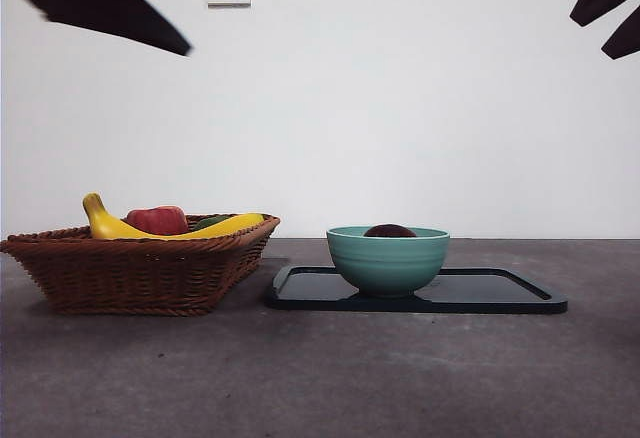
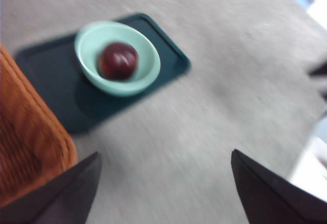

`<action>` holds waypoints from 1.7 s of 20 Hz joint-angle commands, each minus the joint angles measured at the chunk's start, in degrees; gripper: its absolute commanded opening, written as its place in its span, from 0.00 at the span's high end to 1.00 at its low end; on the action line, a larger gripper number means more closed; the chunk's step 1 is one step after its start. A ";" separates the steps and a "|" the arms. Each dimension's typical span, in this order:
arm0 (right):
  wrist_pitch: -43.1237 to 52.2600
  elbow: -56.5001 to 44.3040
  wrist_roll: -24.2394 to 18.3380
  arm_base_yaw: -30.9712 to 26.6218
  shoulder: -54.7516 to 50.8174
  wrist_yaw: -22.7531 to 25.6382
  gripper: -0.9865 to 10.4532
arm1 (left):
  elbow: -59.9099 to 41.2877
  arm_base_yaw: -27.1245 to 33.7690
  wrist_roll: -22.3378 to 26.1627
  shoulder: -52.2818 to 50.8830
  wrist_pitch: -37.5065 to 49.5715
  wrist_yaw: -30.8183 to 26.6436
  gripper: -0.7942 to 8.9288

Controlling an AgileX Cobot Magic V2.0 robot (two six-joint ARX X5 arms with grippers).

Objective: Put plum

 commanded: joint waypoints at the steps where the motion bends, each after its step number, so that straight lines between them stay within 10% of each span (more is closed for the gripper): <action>1: 0.37 0.33 0.48 0.31 0.33 -0.17 0.74 | 7.67 -0.90 1.03 8.61 0.63 -1.33 0.50; 13: 0.33 0.33 0.59 0.31 0.33 -0.15 0.74 | 39.67 -2.58 1.46 45.16 0.39 -4.17 0.50; 34: -0.52 0.33 0.57 0.31 0.33 -0.17 0.74 | 40.94 -6.73 5.77 61.11 5.18 -10.99 0.50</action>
